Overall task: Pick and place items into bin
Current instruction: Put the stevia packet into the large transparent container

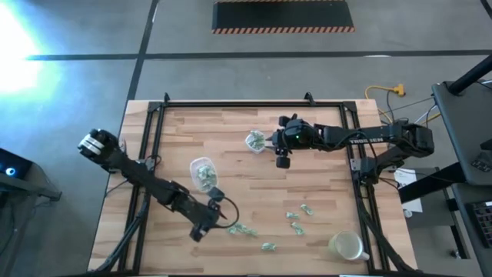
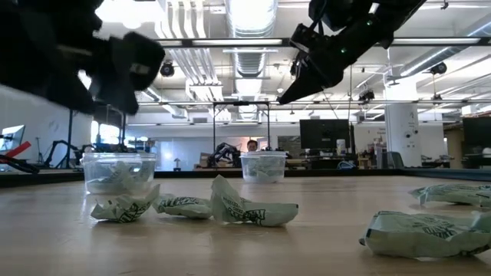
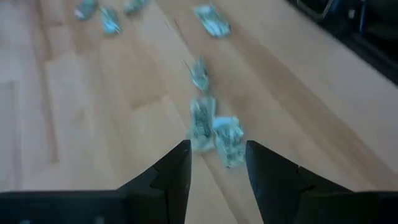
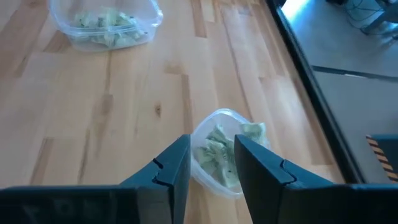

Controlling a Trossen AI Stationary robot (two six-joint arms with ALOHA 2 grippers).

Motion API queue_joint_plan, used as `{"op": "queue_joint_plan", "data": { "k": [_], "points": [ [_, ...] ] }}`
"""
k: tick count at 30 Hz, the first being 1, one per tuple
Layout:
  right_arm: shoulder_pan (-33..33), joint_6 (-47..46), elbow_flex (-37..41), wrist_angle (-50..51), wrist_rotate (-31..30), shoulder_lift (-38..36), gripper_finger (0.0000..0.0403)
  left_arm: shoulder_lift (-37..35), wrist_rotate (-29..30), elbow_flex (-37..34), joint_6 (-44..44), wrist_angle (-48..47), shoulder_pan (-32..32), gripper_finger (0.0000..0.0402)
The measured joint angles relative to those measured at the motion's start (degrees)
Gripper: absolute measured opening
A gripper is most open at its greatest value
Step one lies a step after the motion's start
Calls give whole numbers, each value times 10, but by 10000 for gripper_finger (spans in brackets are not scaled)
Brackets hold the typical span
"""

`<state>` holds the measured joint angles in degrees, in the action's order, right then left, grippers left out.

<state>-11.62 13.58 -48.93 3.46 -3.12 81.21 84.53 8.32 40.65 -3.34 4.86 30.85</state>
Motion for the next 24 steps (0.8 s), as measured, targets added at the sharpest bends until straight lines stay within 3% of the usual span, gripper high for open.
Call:
{"op": "queue_joint_plan", "data": {
  "k": [12, 24],
  "points": [
    [0, -1, 0, 21, 6, 0, 109, 102, -3, 49, 1, 27, 0, 136],
    [0, -1, 0, 24, 6, 0, 106, 138, -49, 70, 1, 29, -2, 136]
  ]
}}
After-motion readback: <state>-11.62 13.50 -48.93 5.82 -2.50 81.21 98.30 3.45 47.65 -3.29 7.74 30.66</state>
